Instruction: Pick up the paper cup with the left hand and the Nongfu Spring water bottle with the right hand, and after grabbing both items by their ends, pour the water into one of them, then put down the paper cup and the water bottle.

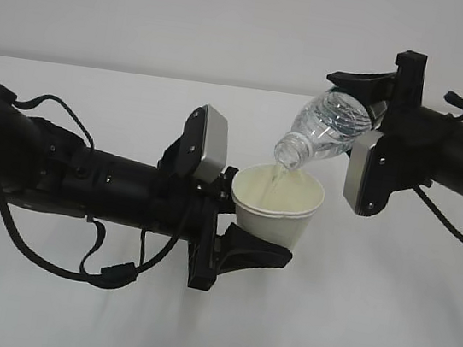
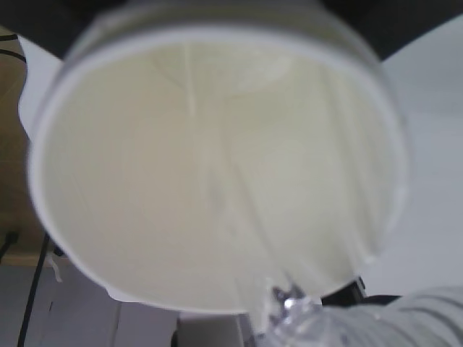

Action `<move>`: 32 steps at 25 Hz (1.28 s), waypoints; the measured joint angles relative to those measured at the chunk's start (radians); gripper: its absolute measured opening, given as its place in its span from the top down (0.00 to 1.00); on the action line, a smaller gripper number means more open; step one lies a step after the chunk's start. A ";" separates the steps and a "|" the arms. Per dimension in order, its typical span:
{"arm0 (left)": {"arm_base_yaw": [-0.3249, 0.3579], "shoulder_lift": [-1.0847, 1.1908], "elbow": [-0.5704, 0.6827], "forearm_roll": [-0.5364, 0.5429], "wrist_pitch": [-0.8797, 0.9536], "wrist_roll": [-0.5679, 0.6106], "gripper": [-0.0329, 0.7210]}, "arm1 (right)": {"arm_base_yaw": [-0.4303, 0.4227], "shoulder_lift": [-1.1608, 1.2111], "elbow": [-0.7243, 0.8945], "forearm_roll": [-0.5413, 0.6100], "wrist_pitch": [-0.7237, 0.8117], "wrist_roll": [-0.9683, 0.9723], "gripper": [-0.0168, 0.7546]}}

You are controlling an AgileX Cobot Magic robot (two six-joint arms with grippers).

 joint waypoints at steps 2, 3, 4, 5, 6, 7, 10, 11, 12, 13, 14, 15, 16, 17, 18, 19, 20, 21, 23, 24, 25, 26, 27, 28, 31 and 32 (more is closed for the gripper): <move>0.000 0.000 0.000 0.000 0.000 0.000 0.37 | 0.000 0.000 0.000 0.000 0.000 -0.008 0.40; 0.000 0.000 0.000 0.000 0.000 0.000 0.37 | 0.000 0.000 0.000 0.000 0.000 -0.009 0.40; 0.000 0.000 0.000 0.000 0.000 0.000 0.37 | 0.000 0.000 0.000 0.000 0.000 -0.012 0.40; 0.000 0.000 0.000 0.000 0.000 0.000 0.37 | 0.000 0.000 0.000 0.000 0.000 -0.014 0.40; 0.000 0.000 0.000 0.000 0.000 0.000 0.38 | 0.000 0.000 0.000 0.000 -0.001 -0.014 0.40; 0.000 0.000 0.000 0.000 0.000 0.000 0.38 | 0.000 0.000 0.000 0.000 -0.001 -0.015 0.40; 0.000 0.000 0.000 0.000 -0.002 0.000 0.38 | 0.000 0.000 0.000 0.000 -0.001 -0.016 0.40; 0.000 0.000 0.000 0.000 -0.002 0.000 0.38 | 0.000 0.000 0.000 0.000 -0.001 -0.016 0.40; 0.000 0.000 0.000 0.000 -0.002 0.000 0.38 | 0.000 0.000 0.000 0.000 -0.002 -0.017 0.40; 0.000 0.000 0.000 0.000 -0.002 0.000 0.38 | 0.000 0.000 0.000 0.000 -0.002 -0.017 0.40; 0.000 0.000 0.000 0.000 -0.002 0.000 0.38 | 0.000 0.000 0.000 0.000 -0.002 -0.017 0.40; 0.000 0.000 0.000 0.000 -0.002 0.000 0.38 | 0.000 0.000 0.000 0.000 -0.003 -0.017 0.40; 0.000 0.000 0.000 0.000 -0.002 0.000 0.38 | 0.000 0.000 0.000 0.002 -0.003 -0.017 0.40; 0.000 0.000 0.000 0.000 -0.002 0.000 0.38 | 0.000 0.000 0.000 0.002 -0.003 -0.017 0.40; 0.000 0.000 0.000 0.000 -0.002 0.000 0.38 | 0.000 0.000 0.000 0.002 -0.003 -0.017 0.40; 0.000 0.000 0.000 0.000 -0.002 0.000 0.38 | 0.000 0.000 0.000 0.002 -0.003 -0.017 0.40; 0.000 0.000 0.000 0.000 -0.002 0.000 0.38 | 0.000 0.000 0.000 0.002 -0.003 -0.017 0.40; 0.000 0.000 0.000 0.000 -0.002 0.000 0.38 | 0.000 0.000 0.000 0.002 -0.003 -0.019 0.40; 0.000 0.000 0.000 0.000 -0.002 0.000 0.38 | 0.000 0.000 0.000 0.002 -0.005 -0.019 0.40; 0.000 0.000 0.000 0.000 -0.002 0.000 0.38 | 0.000 0.000 0.000 0.002 -0.005 -0.019 0.40; 0.000 0.000 0.000 0.000 -0.002 0.000 0.38 | 0.000 0.000 0.000 0.002 -0.005 -0.019 0.40; 0.000 0.000 0.000 0.000 -0.002 0.000 0.38 | 0.000 0.000 0.000 0.002 -0.005 -0.019 0.40; 0.000 0.000 0.000 0.000 -0.002 0.000 0.38 | 0.000 0.000 0.000 0.002 -0.005 -0.019 0.40; 0.000 0.000 0.000 0.000 -0.002 0.000 0.38 | 0.000 0.000 0.000 0.002 -0.005 -0.019 0.40; 0.000 0.000 0.000 0.002 -0.002 0.000 0.38 | 0.000 0.000 0.000 0.002 -0.005 -0.019 0.40; 0.000 0.000 0.000 0.002 -0.002 0.000 0.38 | 0.000 0.000 0.000 0.002 -0.005 -0.019 0.40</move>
